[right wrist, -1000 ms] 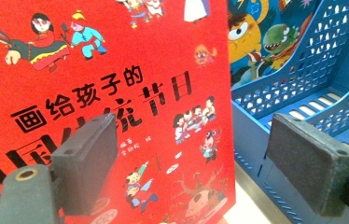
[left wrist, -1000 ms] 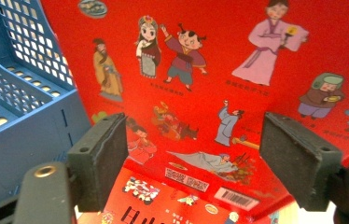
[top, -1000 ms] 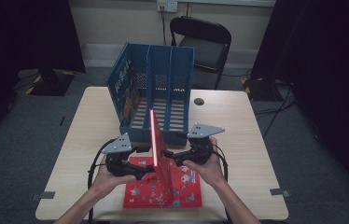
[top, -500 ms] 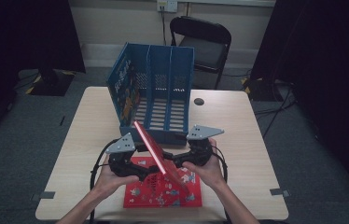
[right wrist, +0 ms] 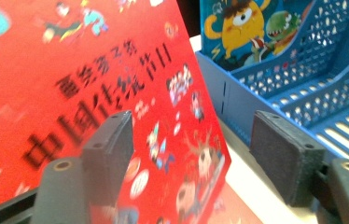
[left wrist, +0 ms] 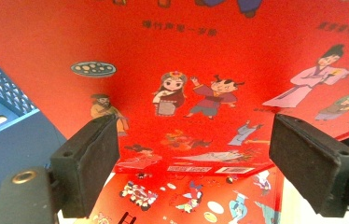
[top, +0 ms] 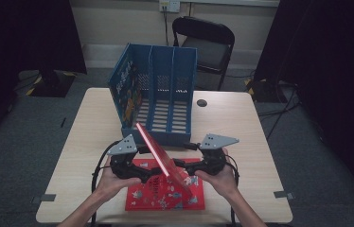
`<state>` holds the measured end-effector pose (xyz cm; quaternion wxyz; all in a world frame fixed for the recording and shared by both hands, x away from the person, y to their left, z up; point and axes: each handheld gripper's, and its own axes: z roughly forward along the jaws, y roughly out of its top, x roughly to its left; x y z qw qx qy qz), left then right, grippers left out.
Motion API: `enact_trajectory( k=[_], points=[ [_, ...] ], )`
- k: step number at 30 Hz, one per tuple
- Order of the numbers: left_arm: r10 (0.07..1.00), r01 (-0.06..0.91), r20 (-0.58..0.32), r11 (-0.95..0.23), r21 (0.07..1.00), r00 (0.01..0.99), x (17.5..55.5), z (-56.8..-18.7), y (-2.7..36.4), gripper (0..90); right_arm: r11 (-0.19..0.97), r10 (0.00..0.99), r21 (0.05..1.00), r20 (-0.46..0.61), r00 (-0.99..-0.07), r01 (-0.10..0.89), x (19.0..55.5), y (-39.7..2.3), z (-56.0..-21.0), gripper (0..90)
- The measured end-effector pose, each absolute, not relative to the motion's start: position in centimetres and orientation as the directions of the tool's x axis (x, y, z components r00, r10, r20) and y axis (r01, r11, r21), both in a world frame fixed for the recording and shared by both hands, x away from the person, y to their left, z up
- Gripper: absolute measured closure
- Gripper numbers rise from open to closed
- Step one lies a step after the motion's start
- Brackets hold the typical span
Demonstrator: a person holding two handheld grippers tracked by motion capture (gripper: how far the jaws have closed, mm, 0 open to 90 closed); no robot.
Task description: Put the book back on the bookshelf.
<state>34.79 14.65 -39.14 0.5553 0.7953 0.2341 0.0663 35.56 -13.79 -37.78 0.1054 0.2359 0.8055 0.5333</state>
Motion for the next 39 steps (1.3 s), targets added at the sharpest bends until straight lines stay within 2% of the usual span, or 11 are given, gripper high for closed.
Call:
enact_trajectory(
  k=[7, 19, 26, 29, 39],
  points=[
    [0.448, 0.307, -0.163, -0.269, 0.913, 0.879, 34.8, -39.1, 14.5, 16.2, 0.329, 0.505, 0.901, 0.085, -0.859, 0.283, 33.1, -16.0, -38.0, 38.7],
    [0.45, 0.314, -0.175, -0.255, 0.914, 0.876, 34.8, -39.2, 14.3, 17.0, 0.36, 0.476, 0.89, 0.082, -0.876, 0.279, 29.4, -17.3, -39.0, 38.1],
    [0.453, 0.317, -0.176, -0.257, 0.913, 0.874, 34.8, -39.1, 14.2, 17.2, 0.384, 0.429, 0.888, 0.072, -0.9, 0.254, 28.8, -16.3, -39.0, 36.6],
    [0.453, 0.329, -0.19, -0.252, 0.91, 0.871, 34.8, -39.1, 14.1, 18.7, 0.394, 0.427, 0.883, 0.07, -0.901, 0.255, 29.0, -15.3, -39.2, 30.2],
    [0.473, 0.325, -0.179, -0.247, 0.913, 0.863, 34.6, -38.8, 13.6, 20.5, 0.437, 0.434, 0.866, 0.033, -0.9, 0.243, 30.3, -12.1, -40.2, 33.4]
  ],
)
